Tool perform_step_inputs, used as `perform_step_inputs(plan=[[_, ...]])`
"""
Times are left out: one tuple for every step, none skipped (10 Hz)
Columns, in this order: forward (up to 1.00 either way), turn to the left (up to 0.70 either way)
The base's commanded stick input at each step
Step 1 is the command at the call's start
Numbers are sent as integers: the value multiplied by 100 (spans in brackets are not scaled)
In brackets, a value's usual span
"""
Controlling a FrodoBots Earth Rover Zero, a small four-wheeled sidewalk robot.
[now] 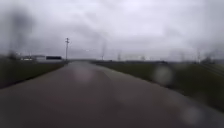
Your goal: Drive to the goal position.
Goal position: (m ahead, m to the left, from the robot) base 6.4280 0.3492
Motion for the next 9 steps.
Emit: perform_step_inputs(plan=[[70,0],[70,0],[70,0],[70,0],[70,0],[70,0],[70,0],[70,0],[70,0]])
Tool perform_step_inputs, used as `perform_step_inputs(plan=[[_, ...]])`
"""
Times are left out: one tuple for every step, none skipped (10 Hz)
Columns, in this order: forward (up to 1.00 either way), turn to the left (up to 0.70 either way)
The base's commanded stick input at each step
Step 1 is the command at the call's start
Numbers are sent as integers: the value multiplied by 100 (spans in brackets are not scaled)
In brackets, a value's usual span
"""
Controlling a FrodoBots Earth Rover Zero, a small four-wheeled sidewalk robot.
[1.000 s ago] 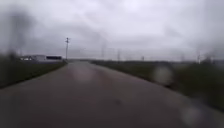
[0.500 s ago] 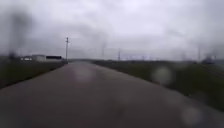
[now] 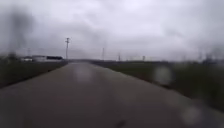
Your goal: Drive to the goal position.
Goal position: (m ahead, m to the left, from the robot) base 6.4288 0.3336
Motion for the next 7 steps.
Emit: perform_step_inputs(plan=[[70,0],[70,0],[70,0],[70,0],[70,0],[70,0],[70,0]])
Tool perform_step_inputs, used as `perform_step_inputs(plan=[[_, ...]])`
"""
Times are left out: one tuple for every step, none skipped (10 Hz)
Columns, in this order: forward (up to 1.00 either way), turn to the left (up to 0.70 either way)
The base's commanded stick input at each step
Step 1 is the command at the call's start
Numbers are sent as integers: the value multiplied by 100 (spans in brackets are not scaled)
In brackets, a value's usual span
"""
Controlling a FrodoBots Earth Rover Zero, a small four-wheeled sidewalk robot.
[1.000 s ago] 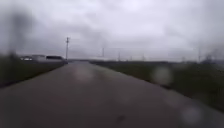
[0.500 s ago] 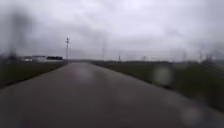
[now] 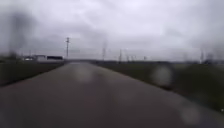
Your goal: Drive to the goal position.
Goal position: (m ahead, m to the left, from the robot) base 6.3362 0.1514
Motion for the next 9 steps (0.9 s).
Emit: perform_step_inputs(plan=[[70,0],[70,0],[70,0],[70,0],[70,0],[70,0],[70,0],[70,0],[70,0]])
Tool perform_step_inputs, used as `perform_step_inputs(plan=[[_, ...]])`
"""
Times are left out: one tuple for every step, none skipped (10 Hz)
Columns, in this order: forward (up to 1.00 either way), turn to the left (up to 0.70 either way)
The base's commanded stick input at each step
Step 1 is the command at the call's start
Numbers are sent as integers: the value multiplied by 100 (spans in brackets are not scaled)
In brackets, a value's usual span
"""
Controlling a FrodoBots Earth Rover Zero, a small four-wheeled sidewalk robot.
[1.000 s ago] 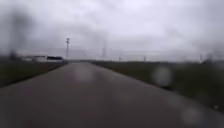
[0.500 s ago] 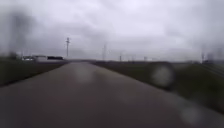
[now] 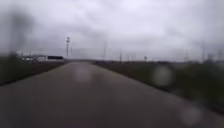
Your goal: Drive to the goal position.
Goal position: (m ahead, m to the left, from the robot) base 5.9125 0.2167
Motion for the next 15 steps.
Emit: perform_step_inputs(plan=[[70,0],[70,0],[70,0],[70,0],[70,8],[70,35],[70,35],[70,35],[70,35],[70,35],[70,35],[70,34],[70,2],[70,0],[70,0]])
